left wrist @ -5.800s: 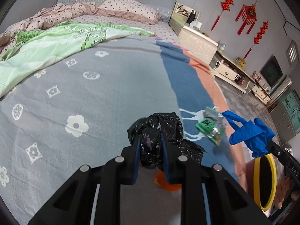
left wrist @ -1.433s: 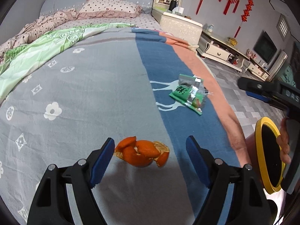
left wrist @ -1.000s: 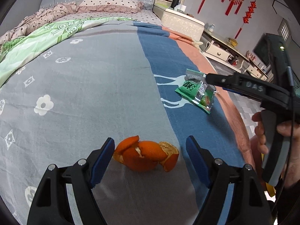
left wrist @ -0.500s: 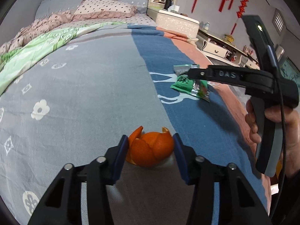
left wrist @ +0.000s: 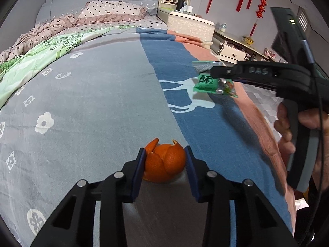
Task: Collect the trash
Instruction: 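Grasp the orange peel with the left tool while the right tool grasps the clear snack bag, then carry the orange peel and snack bag over the bin with both tools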
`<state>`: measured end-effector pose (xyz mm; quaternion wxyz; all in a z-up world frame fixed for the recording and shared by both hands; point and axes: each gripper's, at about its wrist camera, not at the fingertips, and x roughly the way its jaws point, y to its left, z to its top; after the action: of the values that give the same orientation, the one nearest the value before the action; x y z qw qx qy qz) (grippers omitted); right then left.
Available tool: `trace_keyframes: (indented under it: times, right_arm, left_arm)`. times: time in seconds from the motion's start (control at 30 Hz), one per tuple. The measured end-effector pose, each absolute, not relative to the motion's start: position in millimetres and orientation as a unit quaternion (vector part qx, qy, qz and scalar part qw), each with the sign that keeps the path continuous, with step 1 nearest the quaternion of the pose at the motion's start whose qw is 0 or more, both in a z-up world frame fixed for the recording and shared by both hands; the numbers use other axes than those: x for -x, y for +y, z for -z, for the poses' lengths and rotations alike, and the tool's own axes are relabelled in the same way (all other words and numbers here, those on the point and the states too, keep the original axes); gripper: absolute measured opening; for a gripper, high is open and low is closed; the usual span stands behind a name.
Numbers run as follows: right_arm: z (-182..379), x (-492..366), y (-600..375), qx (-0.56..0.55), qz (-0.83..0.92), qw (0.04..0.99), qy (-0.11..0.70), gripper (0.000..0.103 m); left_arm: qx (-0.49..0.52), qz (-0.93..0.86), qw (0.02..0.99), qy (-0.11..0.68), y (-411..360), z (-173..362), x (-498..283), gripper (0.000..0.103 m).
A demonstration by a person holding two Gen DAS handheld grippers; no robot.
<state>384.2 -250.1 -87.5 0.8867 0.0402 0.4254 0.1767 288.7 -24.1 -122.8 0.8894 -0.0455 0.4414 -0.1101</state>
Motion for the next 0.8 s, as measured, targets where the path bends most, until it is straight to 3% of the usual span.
trace_keyframes:
  times: [0.5,0.8]
  right_arm:
    - [23.5,-294.2,-326.9,-0.101,-0.183,0.889,0.407,0.017]
    - [-39.0,-225.5,-379.7,-0.112,-0.18,0.912,0.352,0.017]
  left_arm:
    - [0.042,0.125,0.905,0.403,-52.1,67.8,-256.5,0.035]
    - [0.045,0.147,0.915,0.373,-86.4,21.7,-237.8,0.035]
